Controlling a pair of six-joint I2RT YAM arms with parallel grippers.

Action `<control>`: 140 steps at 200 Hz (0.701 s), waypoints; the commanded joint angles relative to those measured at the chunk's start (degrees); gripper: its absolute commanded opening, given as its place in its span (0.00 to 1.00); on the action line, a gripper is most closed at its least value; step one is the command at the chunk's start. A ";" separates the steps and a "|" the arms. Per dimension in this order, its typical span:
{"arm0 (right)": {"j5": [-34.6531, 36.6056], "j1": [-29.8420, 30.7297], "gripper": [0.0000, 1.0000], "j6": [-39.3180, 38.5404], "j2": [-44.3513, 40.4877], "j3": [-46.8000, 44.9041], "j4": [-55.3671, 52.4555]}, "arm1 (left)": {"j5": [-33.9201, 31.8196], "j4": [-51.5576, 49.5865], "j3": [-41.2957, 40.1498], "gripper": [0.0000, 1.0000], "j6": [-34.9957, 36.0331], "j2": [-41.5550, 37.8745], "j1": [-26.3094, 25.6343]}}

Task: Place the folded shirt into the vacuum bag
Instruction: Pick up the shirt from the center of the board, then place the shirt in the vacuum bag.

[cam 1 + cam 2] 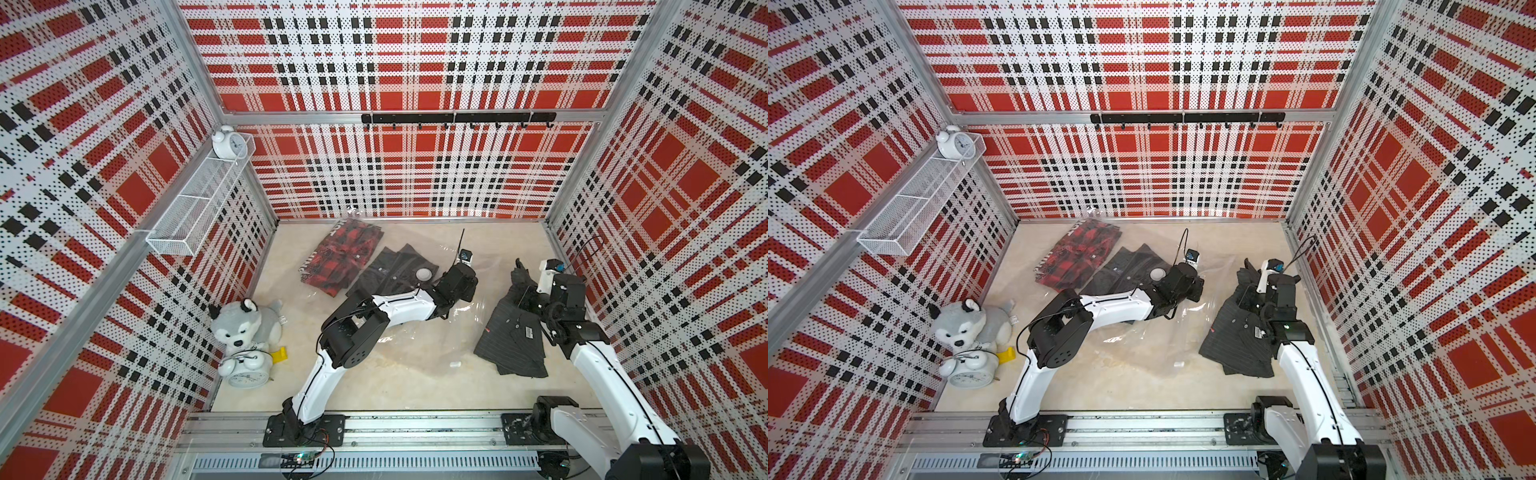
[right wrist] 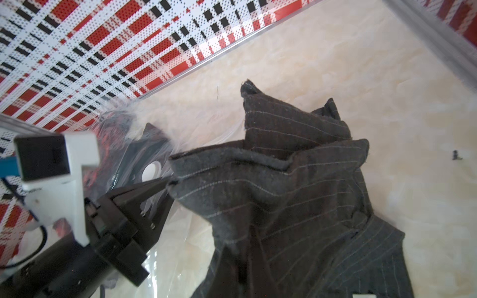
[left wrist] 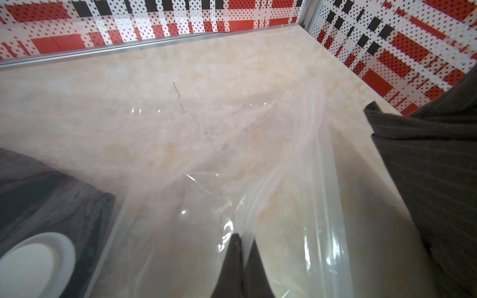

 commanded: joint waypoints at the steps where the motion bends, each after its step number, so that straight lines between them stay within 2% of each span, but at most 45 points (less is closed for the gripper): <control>1: -5.06 -0.26 0.00 2.23 -2.84 -2.30 2.51 | 4.12 1.63 1.32 0.00 -2.46 -1.47 -0.27; 60: -7.54 0.76 0.00 4.31 -6.59 -5.79 4.64 | 10.55 4.54 -0.30 0.00 -6.91 -0.68 -0.57; 71: -7.85 1.76 0.00 6.77 -6.26 -6.52 6.66 | 11.21 5.24 -0.85 0.00 -7.63 -1.04 -0.49; 111: -5.39 7.73 0.00 8.94 0.11 -7.78 13.36 | 13.33 6.12 -1.70 0.00 -9.31 -2.00 -0.61; 140: -5.94 8.49 0.00 9.49 8.51 -8.88 17.91 | 14.19 7.17 -3.55 0.00 -10.36 -3.82 -0.71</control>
